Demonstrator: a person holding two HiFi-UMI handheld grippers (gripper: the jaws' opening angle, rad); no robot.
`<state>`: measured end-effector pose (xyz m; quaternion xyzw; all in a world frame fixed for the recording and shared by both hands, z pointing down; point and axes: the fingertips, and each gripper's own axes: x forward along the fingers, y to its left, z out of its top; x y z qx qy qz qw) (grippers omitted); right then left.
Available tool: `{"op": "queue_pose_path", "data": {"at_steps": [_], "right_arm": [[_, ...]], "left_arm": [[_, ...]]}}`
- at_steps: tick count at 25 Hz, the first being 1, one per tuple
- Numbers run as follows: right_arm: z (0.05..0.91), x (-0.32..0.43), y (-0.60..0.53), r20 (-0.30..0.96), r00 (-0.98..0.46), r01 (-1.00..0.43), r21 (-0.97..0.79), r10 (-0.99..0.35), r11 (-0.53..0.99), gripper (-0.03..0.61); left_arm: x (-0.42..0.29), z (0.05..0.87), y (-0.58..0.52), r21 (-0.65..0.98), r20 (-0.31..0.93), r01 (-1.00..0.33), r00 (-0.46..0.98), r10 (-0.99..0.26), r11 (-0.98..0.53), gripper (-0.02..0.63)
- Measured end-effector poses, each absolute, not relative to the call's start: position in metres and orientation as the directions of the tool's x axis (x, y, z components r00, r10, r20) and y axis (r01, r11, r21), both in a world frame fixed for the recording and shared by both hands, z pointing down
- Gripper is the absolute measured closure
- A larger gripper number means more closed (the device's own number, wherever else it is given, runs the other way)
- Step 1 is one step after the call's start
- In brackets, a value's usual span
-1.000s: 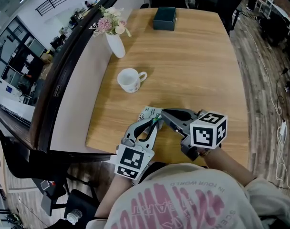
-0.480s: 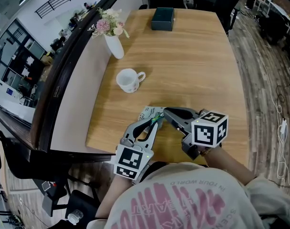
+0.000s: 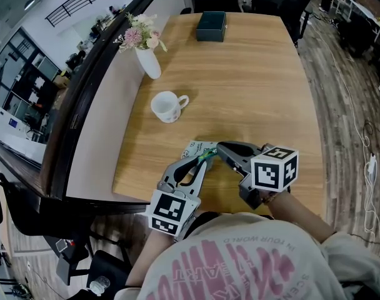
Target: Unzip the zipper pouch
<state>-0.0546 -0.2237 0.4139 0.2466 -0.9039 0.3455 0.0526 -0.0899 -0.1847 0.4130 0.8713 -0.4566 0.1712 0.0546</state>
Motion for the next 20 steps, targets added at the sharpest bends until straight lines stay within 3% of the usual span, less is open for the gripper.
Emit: {"op": "queue_pose_path", "data": {"at_steps": [20], "right_arm": [[0.440, -0.034, -0.227, 0.321, -0.836, -0.535, -0.659, -0.445, 0.529, 0.578]], "left_arm": [[-0.085, 0.409, -0.182, 0.020, 0.325, -0.824, 0.541, -0.775, -0.567, 0.572]]}}
